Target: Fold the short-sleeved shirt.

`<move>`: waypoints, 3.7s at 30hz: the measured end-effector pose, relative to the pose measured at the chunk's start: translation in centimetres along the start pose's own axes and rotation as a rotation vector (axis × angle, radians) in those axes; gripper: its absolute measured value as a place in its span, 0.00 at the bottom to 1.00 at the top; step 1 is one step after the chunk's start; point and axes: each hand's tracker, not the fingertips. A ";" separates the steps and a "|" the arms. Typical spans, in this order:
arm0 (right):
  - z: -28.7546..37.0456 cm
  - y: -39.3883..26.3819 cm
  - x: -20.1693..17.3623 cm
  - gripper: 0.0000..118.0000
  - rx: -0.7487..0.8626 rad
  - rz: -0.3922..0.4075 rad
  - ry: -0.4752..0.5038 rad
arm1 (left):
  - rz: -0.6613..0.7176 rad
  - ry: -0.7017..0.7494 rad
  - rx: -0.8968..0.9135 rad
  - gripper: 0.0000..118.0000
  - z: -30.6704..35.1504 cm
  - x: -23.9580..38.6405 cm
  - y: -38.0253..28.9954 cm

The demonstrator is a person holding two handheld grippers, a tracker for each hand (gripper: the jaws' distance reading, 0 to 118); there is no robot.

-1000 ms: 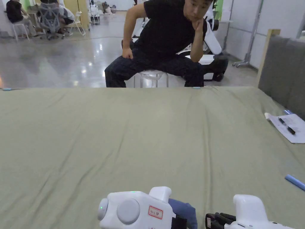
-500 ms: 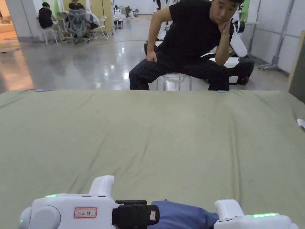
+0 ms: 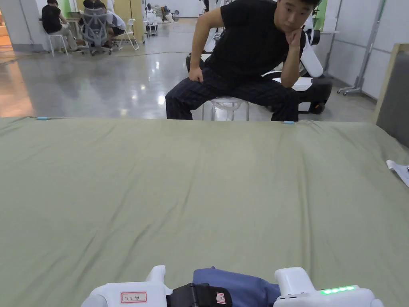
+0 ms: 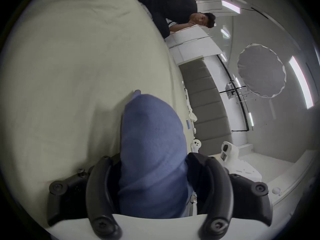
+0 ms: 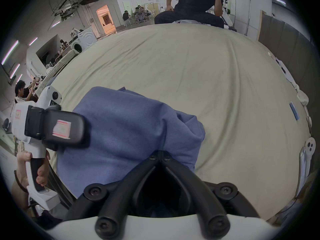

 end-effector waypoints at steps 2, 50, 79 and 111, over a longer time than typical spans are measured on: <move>0.1 -0.3 -0.1 0.00 0.016 -0.003 -0.009 | -0.039 0.079 0.004 0.36 0.0 0.4 0.3; 6.7 4.5 -2.9 0.00 0.585 -0.059 -0.253 | -0.819 0.729 0.544 0.09 4.5 15.5 1.1; 5.2 0.7 -2.5 0.98 0.611 -0.180 -0.065 | -0.720 0.819 0.668 0.64 6.5 13.6 -3.2; 3.1 1.6 -3.3 0.98 0.463 -0.248 -0.282 | -0.694 0.735 0.571 0.64 4.9 12.8 -3.5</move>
